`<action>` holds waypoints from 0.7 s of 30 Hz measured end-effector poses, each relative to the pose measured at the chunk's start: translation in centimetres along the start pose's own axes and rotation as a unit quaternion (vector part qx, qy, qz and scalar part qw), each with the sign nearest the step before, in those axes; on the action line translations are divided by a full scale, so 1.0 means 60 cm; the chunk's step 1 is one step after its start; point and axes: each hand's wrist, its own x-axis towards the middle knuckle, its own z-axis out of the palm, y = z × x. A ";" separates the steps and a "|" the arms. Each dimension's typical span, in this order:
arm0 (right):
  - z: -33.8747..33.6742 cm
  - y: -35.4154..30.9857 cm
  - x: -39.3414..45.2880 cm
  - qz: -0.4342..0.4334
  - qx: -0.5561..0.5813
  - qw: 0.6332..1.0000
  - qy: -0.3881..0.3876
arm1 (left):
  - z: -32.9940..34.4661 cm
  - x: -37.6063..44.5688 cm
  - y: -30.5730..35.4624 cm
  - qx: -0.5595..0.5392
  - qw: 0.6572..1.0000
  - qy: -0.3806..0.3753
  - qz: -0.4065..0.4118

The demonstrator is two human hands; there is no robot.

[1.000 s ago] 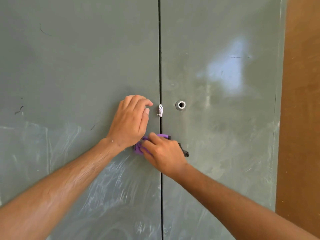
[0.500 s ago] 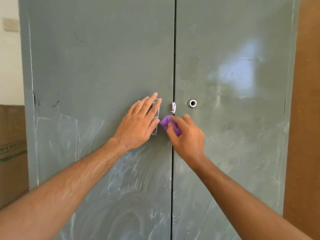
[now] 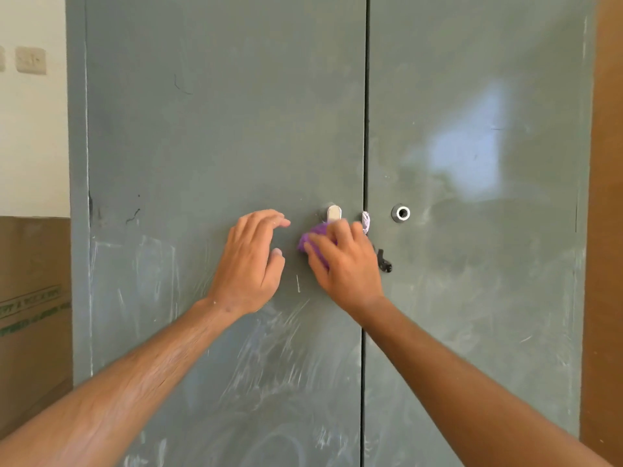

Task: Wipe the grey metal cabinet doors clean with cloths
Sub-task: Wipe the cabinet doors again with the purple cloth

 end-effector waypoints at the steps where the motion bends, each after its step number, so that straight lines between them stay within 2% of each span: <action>1: 0.002 0.000 0.027 0.043 0.012 0.999 0.012 | -0.001 -0.002 -0.006 -0.008 1.000 0.004 0.000; 3: 0.006 -0.003 0.092 0.139 0.013 0.989 0.048 | 0.001 -0.007 -0.012 -0.022 1.000 0.015 -0.008; 4: 0.011 -0.006 0.106 0.155 0.003 0.986 0.058 | 0.004 -0.010 -0.013 -0.026 0.999 0.021 -0.012; 5: 0.017 -0.009 0.102 0.139 -0.011 0.989 0.057 | 0.006 -0.014 -0.014 -0.030 0.999 0.024 -0.016; 7: 0.028 -0.009 0.045 0.049 -0.045 0.998 0.009 | 0.008 -0.019 -0.015 -0.052 0.998 0.020 -0.031; 10: 0.018 -0.002 -0.038 -0.046 -0.048 0.995 -0.068 | 0.014 -0.022 0.005 -0.113 0.985 -0.027 -0.124; 12: 0.005 -0.006 -0.037 -0.034 -0.009 0.998 -0.052 | 0.016 -0.018 0.035 -0.183 0.950 -0.087 -0.238; 14: -0.010 -0.021 -0.015 0.029 0.037 0.998 -0.035 | 0.012 -0.009 0.072 -0.288 0.884 -0.132 -0.345; 17: -0.022 -0.041 0.010 0.120 0.096 0.987 -0.049 | 0.005 0.026 0.108 -0.449 0.785 -0.151 -0.399; 19: -0.033 -0.047 0.021 0.144 0.157 0.975 -0.071 | 0.010 0.051 0.117 -0.498 0.761 -0.158 -0.384; 21: -0.049 -0.045 0.029 0.173 0.238 0.954 -0.053 | 0.029 0.065 0.118 -0.494 0.771 -0.120 -0.383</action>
